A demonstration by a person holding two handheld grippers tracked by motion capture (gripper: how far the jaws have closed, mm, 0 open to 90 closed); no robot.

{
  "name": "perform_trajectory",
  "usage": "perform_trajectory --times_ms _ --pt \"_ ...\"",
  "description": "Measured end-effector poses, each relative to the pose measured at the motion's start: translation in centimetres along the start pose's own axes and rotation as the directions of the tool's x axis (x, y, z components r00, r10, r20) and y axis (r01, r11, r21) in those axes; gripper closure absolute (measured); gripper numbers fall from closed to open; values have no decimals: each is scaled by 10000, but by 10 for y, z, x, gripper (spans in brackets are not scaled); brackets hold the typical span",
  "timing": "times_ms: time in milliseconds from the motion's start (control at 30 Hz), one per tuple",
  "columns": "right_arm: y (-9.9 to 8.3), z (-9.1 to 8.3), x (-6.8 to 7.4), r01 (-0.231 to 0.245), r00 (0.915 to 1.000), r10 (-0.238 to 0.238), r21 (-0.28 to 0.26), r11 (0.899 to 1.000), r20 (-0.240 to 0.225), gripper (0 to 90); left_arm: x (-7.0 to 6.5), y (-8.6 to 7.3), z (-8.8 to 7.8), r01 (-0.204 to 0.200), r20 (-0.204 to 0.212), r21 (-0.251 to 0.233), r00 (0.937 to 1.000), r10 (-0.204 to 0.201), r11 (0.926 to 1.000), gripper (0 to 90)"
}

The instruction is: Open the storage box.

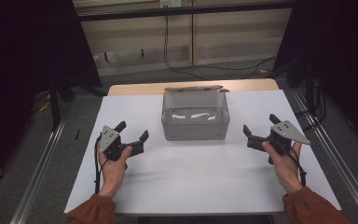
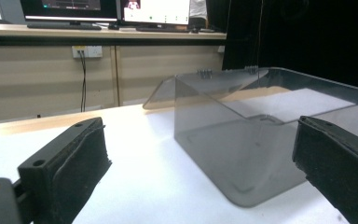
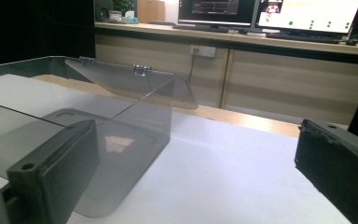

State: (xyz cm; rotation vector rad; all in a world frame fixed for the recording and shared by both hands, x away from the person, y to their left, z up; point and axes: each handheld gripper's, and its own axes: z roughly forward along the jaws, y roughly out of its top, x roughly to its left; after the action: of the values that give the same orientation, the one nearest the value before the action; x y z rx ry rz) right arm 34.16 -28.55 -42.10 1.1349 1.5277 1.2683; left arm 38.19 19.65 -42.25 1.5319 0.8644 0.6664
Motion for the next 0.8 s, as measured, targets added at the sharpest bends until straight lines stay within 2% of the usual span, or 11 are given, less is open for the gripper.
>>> perform_trajectory --times_ms 100,300,367,567,667,800 --pt "-2 -6 0 -9 10000 9 -4 10000 9 0 0 -2 -6 4 -37 131 10000 -3 9999 29" --pt "-7 -18 1 -17 9999 18 -58 10000 104 0 1 -3 -19 409 -412 -71 9983 -411 9991 29" --pt "-9 -22 2 41 9999 -41 -16 10000 136 0 0 -4 -23 301 -545 -24 9981 -302 9995 29" --pt "-13 -33 4 64 9999 -65 66 10000 148 0 -5 -8 -34 178 -371 99 9992 -174 9998 29" --pt "-16 -41 1 86 9997 -89 137 9999 210 0 -8 -10 -40 14 -365 199 9993 -6 9998 29" --pt "-20 -50 -4 -43 9994 35 217 9998 355 0 -10 -13 -49 54 -387 166 9992 -47 9998 29"
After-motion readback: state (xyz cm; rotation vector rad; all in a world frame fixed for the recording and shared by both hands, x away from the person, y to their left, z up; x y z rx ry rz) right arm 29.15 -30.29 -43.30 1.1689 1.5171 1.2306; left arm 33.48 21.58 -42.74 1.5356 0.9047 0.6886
